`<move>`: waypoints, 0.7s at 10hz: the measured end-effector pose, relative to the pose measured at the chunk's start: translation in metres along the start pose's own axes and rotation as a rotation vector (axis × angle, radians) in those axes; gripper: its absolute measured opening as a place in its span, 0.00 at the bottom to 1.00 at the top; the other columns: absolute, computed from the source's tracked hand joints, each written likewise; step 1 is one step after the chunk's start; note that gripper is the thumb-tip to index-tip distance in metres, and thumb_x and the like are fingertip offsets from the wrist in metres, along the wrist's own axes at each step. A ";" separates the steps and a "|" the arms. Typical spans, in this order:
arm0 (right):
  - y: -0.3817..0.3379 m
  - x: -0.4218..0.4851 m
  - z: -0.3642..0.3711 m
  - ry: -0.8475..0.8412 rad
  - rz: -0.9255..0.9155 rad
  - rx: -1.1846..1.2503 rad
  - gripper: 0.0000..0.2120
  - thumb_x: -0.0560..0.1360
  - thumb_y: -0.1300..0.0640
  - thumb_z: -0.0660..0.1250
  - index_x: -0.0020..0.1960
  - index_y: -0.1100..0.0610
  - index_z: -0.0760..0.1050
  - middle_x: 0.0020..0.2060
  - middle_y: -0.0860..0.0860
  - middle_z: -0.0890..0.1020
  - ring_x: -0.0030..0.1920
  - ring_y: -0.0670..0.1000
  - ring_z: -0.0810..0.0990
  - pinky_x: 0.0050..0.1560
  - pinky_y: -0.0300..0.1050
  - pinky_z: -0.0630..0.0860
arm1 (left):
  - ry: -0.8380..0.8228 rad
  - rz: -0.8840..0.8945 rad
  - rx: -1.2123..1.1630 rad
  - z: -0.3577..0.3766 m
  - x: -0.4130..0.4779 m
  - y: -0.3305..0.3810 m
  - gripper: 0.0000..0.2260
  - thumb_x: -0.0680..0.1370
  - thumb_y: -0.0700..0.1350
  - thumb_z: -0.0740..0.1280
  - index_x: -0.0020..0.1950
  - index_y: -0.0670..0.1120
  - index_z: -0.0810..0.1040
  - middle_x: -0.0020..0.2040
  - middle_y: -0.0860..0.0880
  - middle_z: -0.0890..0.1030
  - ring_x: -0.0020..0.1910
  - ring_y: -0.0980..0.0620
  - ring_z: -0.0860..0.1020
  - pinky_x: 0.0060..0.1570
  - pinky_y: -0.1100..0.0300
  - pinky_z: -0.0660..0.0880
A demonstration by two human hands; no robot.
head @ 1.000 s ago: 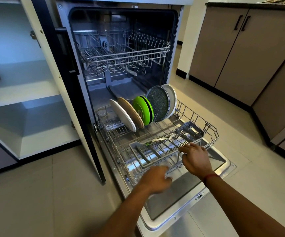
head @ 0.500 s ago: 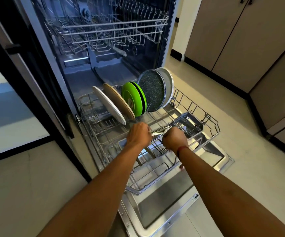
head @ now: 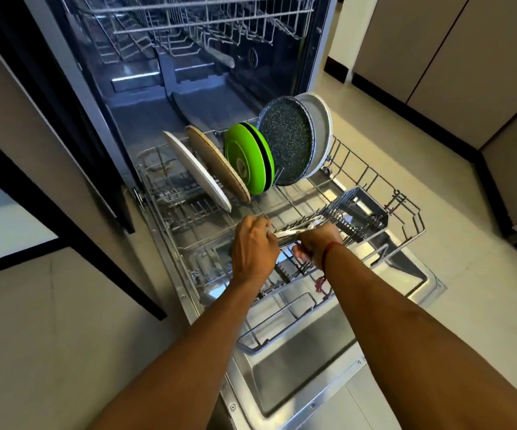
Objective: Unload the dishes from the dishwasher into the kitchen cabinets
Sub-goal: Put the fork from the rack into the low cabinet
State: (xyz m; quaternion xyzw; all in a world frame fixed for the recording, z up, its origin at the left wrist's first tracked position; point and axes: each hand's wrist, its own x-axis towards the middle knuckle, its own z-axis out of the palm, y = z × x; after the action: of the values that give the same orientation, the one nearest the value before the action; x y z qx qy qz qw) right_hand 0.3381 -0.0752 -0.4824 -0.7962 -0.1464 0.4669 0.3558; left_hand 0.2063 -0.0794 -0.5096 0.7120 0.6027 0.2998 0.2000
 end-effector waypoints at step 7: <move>-0.001 0.006 0.006 -0.031 0.079 0.113 0.07 0.80 0.70 0.56 0.47 0.65 0.71 0.21 0.58 0.75 0.13 0.48 0.71 0.14 0.32 0.63 | 0.024 -0.021 -0.072 0.000 -0.010 0.000 0.11 0.75 0.40 0.65 0.57 0.46 0.76 0.55 0.46 0.77 0.53 0.50 0.74 0.49 0.54 0.75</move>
State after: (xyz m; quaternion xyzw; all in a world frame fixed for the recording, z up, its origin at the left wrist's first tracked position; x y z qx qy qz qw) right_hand 0.3365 -0.0685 -0.4870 -0.7726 -0.0939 0.5003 0.3794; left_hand 0.2056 -0.0892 -0.5116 0.6943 0.6013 0.3279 0.2212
